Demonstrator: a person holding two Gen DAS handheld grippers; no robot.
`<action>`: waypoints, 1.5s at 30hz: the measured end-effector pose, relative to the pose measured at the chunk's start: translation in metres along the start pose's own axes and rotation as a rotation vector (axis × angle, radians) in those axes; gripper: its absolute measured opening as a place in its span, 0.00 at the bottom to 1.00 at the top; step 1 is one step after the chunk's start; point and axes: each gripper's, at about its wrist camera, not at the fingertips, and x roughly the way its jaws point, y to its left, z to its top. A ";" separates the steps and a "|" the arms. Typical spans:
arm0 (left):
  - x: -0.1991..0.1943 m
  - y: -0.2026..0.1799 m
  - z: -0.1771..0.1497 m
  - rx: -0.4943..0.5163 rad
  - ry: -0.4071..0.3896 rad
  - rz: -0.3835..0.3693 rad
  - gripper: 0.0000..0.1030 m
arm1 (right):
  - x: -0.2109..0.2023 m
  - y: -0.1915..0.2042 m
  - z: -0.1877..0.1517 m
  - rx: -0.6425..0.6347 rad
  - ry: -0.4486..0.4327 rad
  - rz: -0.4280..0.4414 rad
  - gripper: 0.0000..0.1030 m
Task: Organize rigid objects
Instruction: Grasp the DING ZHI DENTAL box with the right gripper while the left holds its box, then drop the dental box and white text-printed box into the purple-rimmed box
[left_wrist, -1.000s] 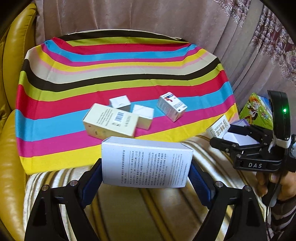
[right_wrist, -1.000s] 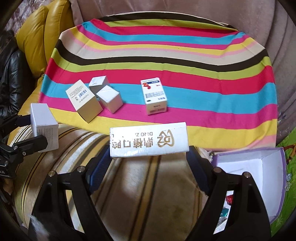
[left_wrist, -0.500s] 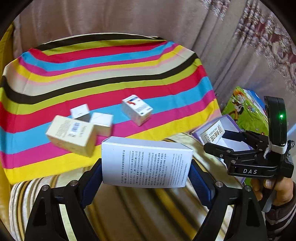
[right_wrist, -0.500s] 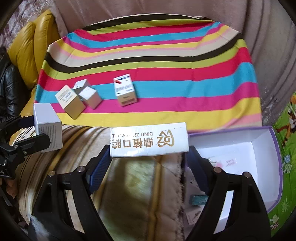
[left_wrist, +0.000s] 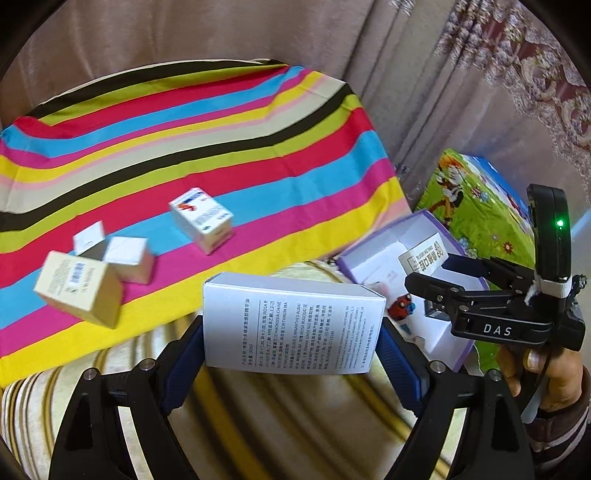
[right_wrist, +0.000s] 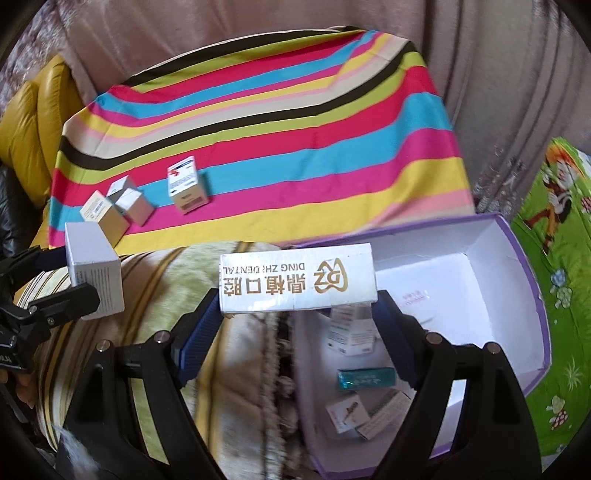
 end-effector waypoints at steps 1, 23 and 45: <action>0.002 -0.006 0.002 0.011 0.002 -0.005 0.86 | -0.001 -0.003 -0.001 0.008 -0.001 -0.004 0.81; 0.045 -0.087 0.015 0.143 0.063 -0.119 0.86 | -0.033 -0.117 -0.036 0.220 -0.019 -0.200 0.81; 0.072 -0.133 0.011 0.174 0.169 -0.244 1.00 | -0.029 -0.144 -0.050 0.286 0.030 -0.243 0.88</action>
